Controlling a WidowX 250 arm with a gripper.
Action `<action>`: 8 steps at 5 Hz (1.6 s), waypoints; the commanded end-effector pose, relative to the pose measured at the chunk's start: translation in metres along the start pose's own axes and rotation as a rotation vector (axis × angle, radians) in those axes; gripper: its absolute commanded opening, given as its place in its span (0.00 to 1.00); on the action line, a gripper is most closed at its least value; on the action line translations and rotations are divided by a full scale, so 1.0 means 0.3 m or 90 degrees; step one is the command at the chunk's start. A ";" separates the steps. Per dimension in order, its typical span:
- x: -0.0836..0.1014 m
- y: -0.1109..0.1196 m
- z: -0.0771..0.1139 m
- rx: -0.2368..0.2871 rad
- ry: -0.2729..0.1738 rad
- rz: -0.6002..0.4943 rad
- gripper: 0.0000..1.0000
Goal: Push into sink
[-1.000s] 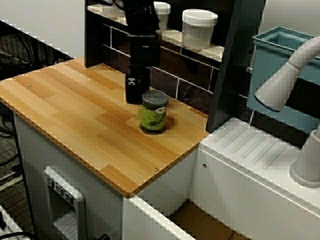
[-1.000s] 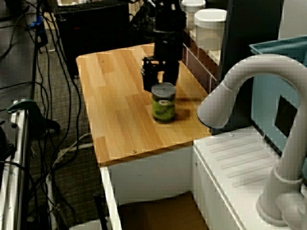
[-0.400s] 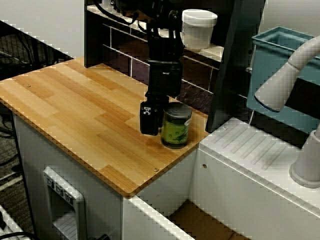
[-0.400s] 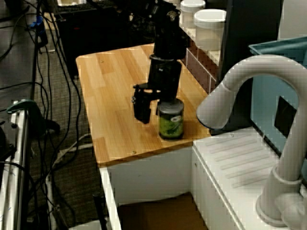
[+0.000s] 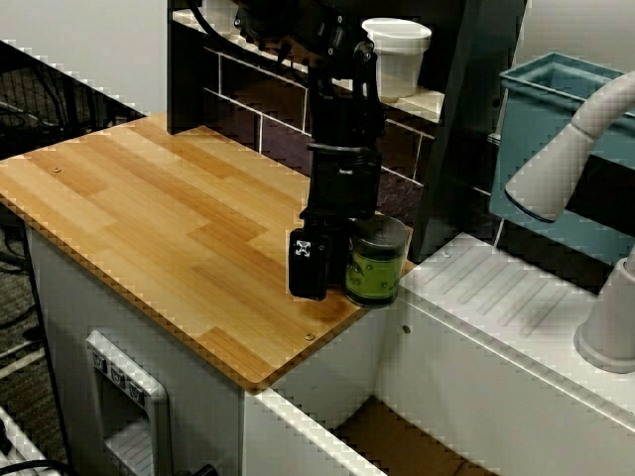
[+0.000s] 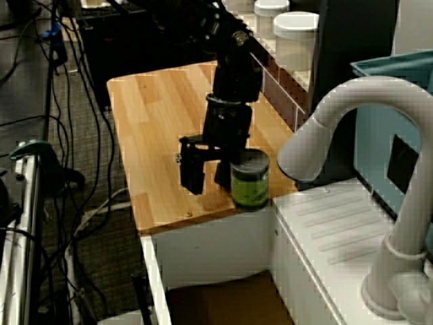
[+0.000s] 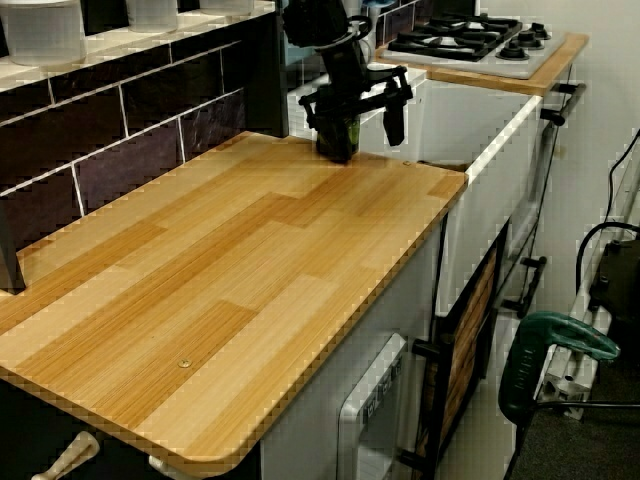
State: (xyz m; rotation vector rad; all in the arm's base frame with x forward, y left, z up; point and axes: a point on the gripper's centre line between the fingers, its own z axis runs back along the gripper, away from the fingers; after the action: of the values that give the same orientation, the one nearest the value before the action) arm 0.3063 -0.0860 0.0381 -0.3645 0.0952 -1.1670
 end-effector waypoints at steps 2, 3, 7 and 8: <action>0.016 -0.086 0.104 0.083 -0.023 0.000 1.00; -0.019 -0.099 0.147 0.099 -0.040 0.004 1.00; -0.045 -0.087 0.167 0.103 -0.043 0.024 1.00; -0.045 -0.087 0.167 0.103 -0.043 0.024 1.00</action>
State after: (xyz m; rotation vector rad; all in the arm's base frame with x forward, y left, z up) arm 0.2844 -0.0611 0.0710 -0.2860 0.0076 -1.1049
